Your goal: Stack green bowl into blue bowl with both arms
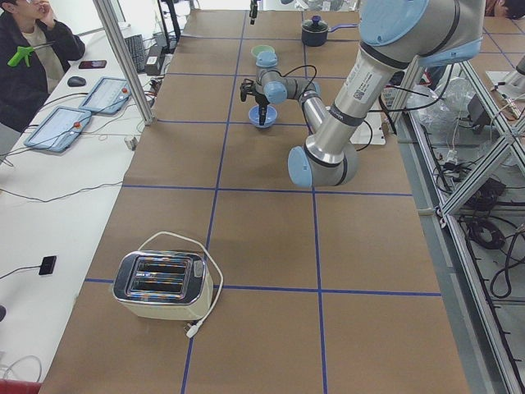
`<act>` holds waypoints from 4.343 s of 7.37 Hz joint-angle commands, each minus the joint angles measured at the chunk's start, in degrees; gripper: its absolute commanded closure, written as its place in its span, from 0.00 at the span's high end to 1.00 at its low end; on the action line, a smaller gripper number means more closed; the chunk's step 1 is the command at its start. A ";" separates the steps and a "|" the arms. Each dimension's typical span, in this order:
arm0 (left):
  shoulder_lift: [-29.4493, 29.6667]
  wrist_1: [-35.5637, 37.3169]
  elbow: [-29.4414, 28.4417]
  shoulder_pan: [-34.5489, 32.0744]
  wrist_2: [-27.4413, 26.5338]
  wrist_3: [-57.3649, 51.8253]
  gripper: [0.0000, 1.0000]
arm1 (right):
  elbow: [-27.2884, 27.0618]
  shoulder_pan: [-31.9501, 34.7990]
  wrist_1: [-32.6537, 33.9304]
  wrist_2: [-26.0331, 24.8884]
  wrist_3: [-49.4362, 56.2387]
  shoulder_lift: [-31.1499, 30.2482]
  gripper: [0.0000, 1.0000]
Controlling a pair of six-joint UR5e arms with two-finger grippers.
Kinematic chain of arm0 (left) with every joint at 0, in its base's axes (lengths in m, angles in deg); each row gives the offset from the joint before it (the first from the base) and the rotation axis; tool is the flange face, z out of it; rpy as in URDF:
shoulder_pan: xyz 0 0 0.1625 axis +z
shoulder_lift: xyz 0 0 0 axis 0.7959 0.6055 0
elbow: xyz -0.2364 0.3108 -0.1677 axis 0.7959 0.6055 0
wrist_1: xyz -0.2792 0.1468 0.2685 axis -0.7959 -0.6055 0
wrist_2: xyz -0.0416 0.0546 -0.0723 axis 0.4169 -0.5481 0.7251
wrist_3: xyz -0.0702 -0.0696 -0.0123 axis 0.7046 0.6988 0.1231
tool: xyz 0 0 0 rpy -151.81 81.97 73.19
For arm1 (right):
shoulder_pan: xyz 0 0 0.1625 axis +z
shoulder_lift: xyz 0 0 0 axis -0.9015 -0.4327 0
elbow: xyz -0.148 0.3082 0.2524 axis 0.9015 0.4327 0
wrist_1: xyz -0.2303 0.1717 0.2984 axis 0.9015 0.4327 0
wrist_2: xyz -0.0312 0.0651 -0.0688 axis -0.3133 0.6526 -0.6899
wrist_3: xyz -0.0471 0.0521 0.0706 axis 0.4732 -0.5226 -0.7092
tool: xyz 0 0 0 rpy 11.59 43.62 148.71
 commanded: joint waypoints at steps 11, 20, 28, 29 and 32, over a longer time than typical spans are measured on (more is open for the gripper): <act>-40.82 15.52 6.76 -65.10 22.95 -93.86 0.98 | -0.25 -4.65 -6.84 0.50 0.51 -8.44 1.00; -46.28 14.73 8.16 -69.25 23.21 -93.70 0.98 | 8.63 -12.65 -5.87 -5.22 0.42 -2.99 0.64; -46.28 14.73 7.90 -69.25 23.12 -93.70 0.98 | 11.53 -12.66 -6.22 -5.13 0.42 -1.41 0.06; -46.28 14.73 7.90 -69.25 23.12 -93.70 0.98 | 11.53 -12.66 -6.31 -5.13 0.42 -1.41 0.00; -46.28 14.73 7.90 -69.25 23.12 -93.70 0.98 | 8.29 -11.52 -6.13 -1.28 0.42 -1.32 0.00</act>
